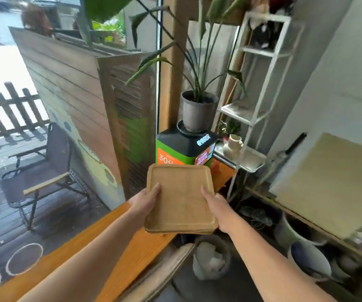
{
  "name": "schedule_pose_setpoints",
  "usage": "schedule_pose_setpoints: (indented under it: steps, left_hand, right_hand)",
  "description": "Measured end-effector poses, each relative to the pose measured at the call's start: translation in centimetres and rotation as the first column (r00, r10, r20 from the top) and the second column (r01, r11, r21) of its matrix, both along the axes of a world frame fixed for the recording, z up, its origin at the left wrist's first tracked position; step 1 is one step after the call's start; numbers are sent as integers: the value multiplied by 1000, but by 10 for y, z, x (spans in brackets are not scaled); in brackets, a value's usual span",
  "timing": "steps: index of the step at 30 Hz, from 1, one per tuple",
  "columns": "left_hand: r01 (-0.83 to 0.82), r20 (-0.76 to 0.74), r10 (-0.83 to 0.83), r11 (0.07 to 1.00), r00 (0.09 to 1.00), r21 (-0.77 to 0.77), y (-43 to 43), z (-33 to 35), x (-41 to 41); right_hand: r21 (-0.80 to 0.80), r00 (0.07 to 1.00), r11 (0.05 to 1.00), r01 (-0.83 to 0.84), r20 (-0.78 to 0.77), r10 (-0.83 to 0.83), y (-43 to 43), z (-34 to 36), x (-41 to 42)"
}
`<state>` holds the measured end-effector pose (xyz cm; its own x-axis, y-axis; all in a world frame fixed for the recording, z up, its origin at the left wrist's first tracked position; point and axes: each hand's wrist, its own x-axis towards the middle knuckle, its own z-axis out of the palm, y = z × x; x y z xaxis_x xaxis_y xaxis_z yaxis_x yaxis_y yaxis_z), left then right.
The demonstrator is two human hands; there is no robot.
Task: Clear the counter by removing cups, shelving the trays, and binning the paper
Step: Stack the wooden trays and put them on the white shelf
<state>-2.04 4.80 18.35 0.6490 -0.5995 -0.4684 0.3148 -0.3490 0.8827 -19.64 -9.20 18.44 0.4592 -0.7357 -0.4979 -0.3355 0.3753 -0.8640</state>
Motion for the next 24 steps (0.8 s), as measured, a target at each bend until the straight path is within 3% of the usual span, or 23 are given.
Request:
schedule_pose_setpoints:
  steps: [10,17,24]
  left_hand:
    - [380,116,-383,924,916,45,-193,32,-164]
    - [506,-25,-506,862,862,11,-327,40,-297]
    - [513,57,-516,857,855,59,-425,49,-331]
  right_hand:
    - [16,957,958,286,38,-286,-113,22,-208]
    - [-103,899,894,436,1,-438,-215,40,-344]
    - [-70,885,884,461,-42,-465,-310,46,-376]
